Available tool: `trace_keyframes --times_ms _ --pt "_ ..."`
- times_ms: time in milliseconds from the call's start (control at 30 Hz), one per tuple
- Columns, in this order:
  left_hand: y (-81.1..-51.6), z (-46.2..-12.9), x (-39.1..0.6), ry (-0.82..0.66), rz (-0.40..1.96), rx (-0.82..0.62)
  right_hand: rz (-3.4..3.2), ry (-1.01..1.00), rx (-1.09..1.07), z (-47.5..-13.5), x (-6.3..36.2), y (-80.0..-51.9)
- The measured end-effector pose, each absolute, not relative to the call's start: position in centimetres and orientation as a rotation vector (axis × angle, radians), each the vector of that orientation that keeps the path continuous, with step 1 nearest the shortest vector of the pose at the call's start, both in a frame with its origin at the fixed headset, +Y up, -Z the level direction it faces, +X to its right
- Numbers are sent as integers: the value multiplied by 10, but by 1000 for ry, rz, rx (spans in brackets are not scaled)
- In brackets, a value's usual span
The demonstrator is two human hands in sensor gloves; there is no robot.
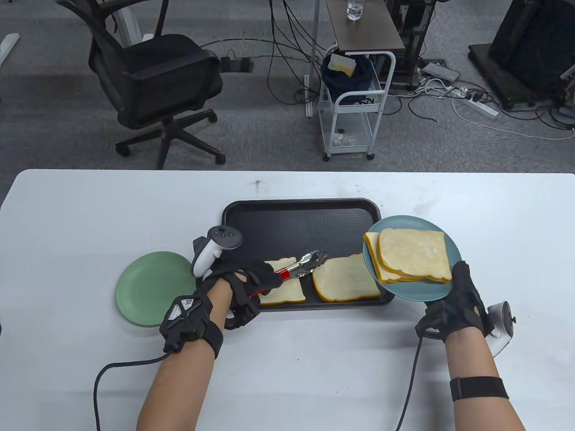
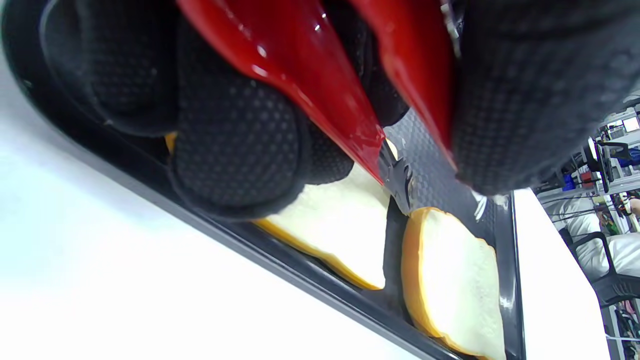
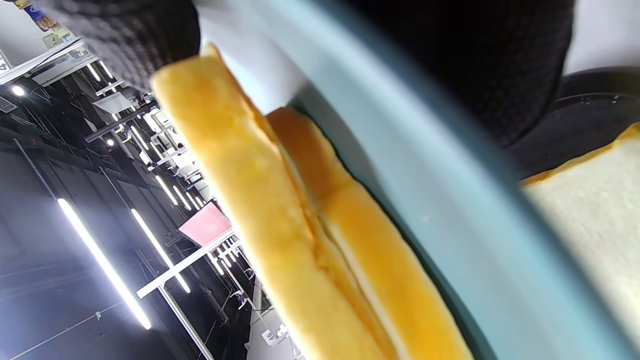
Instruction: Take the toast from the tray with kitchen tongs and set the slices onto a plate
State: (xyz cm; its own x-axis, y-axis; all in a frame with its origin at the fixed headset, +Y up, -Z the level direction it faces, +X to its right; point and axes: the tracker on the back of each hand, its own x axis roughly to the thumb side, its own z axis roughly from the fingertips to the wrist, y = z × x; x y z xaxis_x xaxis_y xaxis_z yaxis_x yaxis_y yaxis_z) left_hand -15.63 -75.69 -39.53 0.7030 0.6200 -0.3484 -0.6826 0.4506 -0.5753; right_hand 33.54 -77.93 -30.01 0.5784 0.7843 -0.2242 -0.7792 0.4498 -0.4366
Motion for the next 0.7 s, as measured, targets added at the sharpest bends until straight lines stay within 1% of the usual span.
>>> trace_keyframes --times_ms 133,200,333,500,600,700 --pt "-765 -394 -160 85 811 -776 970 -10 -536 -300 336 -779" --pt "-768 -392 -161 92 840 -766 969 -11 -536 -300 336 -779" --pt "-767 -389 -166 89 913 -755 966 -10 -533 -301 336 -779" --pt "-748 -387 -176 98 1023 -678 959 -10 -533 -301 336 -780" --pt "-730 -389 -187 124 1081 -604 954 -10 -532 -301 336 -780" --pt "-703 -393 -203 150 1165 -514 953 -11 -530 -301 336 -780"
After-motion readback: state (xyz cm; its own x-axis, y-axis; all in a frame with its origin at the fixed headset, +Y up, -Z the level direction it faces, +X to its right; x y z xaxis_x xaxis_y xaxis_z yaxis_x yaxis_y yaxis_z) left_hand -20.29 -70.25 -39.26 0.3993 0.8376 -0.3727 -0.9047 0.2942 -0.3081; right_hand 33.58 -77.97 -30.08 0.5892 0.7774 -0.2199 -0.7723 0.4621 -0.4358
